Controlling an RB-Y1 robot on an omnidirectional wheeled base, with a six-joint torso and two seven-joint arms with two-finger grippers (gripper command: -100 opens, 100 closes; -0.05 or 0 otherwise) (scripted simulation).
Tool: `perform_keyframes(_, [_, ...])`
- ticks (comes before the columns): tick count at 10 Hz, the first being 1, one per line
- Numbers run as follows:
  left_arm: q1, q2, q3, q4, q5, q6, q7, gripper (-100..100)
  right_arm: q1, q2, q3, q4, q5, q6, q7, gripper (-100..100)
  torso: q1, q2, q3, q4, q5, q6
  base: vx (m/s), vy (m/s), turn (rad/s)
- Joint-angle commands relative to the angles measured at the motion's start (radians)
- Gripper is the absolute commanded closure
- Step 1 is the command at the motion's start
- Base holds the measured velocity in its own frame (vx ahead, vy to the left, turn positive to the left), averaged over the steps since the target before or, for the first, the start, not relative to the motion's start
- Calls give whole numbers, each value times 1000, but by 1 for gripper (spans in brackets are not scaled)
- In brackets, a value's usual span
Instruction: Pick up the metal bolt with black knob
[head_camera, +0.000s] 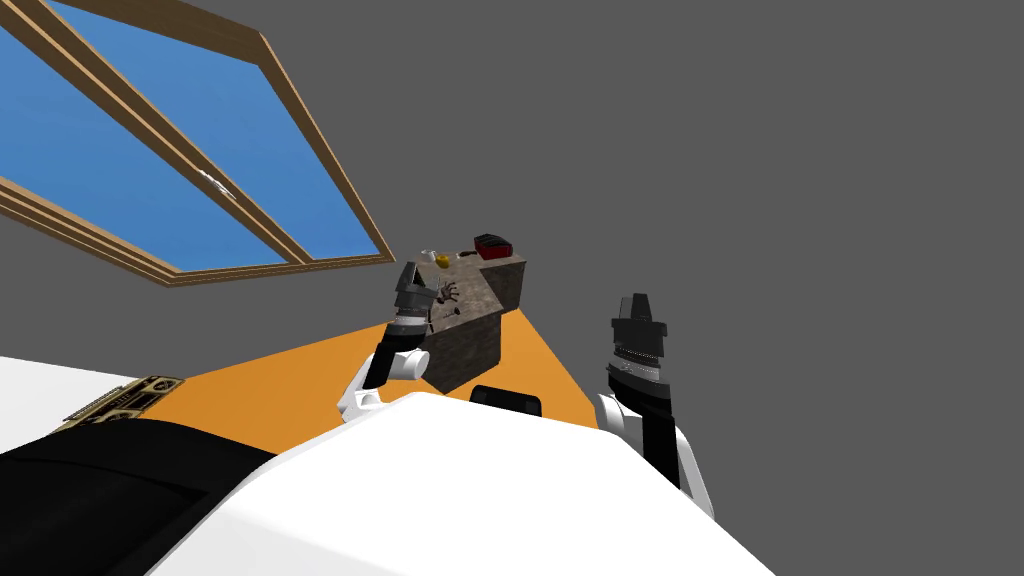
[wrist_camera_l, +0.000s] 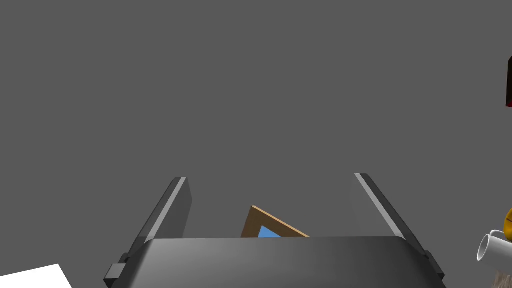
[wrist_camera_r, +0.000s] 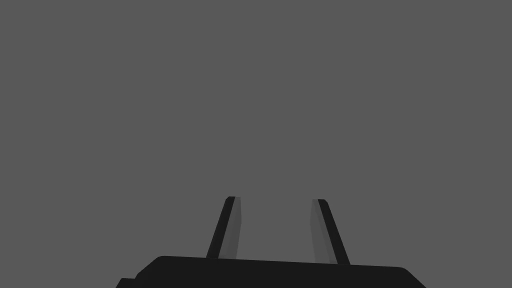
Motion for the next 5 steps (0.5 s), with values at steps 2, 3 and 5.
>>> perform_keyframes(2, [-12,28,19,5,22,64,32,-100,0,0,0,0,0,0,0,0,-1,0,0,0,0,0,29,-62,-53])
perform_keyframes(3, [-22,49,32,10,41,98,60,-100,0,0,0,0,0,0,0,0,0,0,0,0,0,0,29,-67,-68])
perform_keyframes(5, [-31,70,46,15,61,146,90,-100,0,0,0,0,0,0,0,0,0,0,0,0,0,0,28,-52,-52])
